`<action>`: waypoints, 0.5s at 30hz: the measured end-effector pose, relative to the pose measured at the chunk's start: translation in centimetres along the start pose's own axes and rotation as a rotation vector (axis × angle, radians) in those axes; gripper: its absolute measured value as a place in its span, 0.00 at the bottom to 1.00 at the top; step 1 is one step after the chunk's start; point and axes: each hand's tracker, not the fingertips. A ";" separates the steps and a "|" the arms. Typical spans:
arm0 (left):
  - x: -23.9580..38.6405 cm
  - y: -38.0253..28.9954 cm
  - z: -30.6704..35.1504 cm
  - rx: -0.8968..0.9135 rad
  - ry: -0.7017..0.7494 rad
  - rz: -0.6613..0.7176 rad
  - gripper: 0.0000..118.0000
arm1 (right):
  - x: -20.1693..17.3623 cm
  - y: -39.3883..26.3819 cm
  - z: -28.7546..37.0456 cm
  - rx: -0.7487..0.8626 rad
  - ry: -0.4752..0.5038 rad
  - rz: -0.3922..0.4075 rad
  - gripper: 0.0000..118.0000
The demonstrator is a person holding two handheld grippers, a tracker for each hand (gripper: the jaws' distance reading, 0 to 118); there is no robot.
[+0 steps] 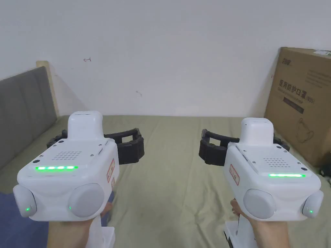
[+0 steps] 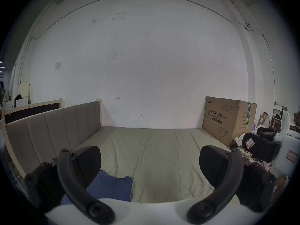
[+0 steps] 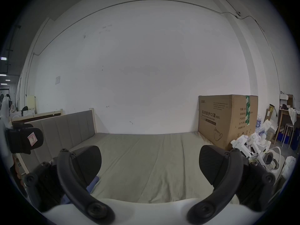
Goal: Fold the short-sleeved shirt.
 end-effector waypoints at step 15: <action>0.2 -0.2 -0.1 -0.001 0.001 -0.001 1.00 | 0.0 -0.2 -0.1 -0.006 -0.020 0.025 1.00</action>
